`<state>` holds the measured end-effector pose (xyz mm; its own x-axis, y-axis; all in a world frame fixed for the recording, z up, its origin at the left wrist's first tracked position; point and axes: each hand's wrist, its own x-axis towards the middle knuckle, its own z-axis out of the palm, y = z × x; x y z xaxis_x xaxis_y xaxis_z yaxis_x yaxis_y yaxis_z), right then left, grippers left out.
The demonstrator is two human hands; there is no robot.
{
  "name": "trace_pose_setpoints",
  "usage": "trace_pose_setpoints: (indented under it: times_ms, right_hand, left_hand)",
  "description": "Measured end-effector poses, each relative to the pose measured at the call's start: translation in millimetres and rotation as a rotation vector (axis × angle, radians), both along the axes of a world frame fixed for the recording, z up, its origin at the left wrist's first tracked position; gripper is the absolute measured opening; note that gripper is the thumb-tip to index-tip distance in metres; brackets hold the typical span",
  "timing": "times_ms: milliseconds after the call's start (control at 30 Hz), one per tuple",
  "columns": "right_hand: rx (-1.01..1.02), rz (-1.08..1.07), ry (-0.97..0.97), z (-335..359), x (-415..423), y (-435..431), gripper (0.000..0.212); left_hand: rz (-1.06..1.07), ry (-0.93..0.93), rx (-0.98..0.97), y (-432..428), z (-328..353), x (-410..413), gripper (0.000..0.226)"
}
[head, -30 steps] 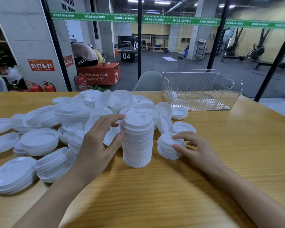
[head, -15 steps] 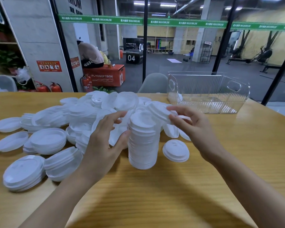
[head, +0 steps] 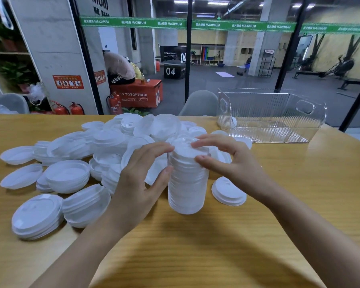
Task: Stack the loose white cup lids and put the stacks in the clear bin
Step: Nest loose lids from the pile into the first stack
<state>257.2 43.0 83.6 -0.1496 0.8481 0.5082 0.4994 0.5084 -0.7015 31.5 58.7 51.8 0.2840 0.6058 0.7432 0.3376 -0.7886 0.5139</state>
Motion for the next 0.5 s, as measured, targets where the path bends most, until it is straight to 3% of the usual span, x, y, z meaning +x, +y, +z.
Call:
trace_pose_setpoints:
  times_ms: [267, 500]
  right_hand:
    - [0.007, -0.024, -0.017, 1, 8, -7, 0.047]
    - [-0.043, -0.23, -0.147, -44, 60, -23, 0.052]
  left_hand:
    - [-0.008, 0.025, -0.017, 0, -1, 1, 0.037]
    - [-0.013, 0.023, -0.026, 0, -1, 0, 0.038]
